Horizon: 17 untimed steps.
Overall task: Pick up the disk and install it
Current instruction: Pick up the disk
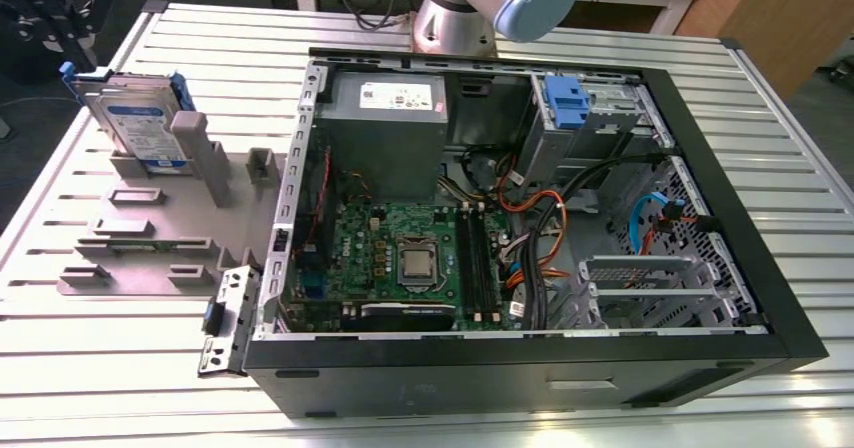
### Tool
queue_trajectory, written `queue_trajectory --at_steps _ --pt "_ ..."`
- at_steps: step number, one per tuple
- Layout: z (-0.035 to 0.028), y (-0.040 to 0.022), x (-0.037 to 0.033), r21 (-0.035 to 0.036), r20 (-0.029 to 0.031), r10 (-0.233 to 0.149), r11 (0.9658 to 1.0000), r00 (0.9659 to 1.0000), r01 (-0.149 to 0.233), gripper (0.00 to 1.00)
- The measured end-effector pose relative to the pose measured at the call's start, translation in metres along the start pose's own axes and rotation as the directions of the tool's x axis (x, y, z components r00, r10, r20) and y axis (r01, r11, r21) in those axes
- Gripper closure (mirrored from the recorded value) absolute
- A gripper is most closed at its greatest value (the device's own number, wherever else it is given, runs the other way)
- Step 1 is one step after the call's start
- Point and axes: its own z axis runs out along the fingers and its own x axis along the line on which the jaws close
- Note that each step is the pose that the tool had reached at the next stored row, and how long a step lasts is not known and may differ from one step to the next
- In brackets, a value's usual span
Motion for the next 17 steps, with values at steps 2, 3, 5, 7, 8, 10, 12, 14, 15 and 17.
queue_trajectory --at_steps 2,3,5,7,8,10,12,14,15,17 --pt "0.0000 0.0000 0.0000 0.0000 0.0000 0.000 1.0000 1.0000 0.000 0.89" --pt "0.0000 0.0000 0.0000 0.0000 0.0000 0.000 1.0000 1.0000 0.000 0.89" --pt "0.0000 0.0000 0.0000 0.0000 0.0000 0.000 1.0000 1.0000 0.000 0.89" --pt "0.0000 0.0000 0.0000 0.0000 0.0000 0.000 1.0000 1.0000 0.000 0.89" --pt "0.0000 0.0000 0.0000 0.0000 0.0000 0.000 1.0000 1.0000 0.000 0.89" --pt "0.0000 0.0000 0.0000 0.0000 -0.0001 -0.001 1.0000 1.0000 0.001 0.89" --pt "0.0000 0.0000 0.0000 0.0000 -0.0001 -0.002 1.0000 1.0000 0.002 0.89" --pt "0.0000 0.0000 0.0000 0.0000 -0.0004 -0.008 1.0000 1.0000 0.008 0.89" --pt "0.0000 0.0000 0.0000 -0.0001 -0.0007 -0.015 0.9999 0.9999 0.015 0.89" --pt "0.0000 0.0000 0.0000 -0.0001 -0.0016 -0.036 0.9993 0.9993 0.036 0.89"
